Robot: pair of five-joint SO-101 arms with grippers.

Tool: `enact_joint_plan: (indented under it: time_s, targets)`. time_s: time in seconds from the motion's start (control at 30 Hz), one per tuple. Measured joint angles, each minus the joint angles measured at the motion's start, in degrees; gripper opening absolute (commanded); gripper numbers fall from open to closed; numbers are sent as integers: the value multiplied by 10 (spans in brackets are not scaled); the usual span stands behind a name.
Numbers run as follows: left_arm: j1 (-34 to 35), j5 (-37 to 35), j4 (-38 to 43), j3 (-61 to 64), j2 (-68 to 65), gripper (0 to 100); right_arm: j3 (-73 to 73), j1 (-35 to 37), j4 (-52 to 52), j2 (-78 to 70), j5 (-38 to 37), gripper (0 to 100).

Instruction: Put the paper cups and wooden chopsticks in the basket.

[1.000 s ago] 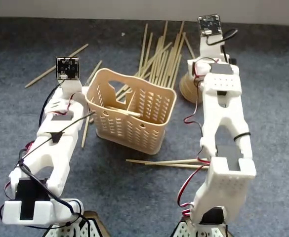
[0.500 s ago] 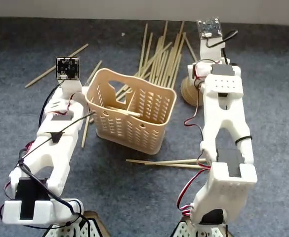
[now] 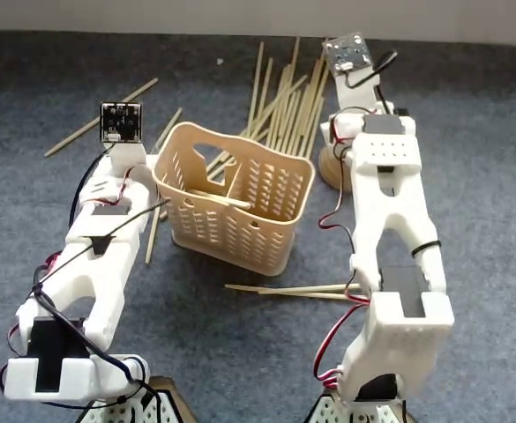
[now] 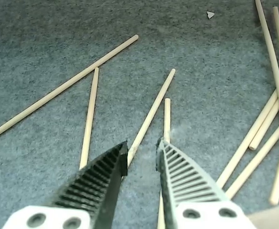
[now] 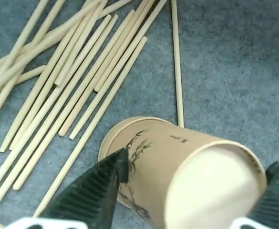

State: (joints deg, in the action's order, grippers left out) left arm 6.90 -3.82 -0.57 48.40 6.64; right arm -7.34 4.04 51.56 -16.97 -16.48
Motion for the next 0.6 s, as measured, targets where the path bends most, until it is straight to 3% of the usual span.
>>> enact_joint_plan:
  time_s: [0.1,0.37,0.6]
  targets:
    - [0,0,0,0,0,119,9,4,-1,4,0,0]
    - [0,0,0,0,0,119,14,-11,33,13,-11,5]
    - [0,0,0,0,0,119,12,-34,215,19,-134,5]
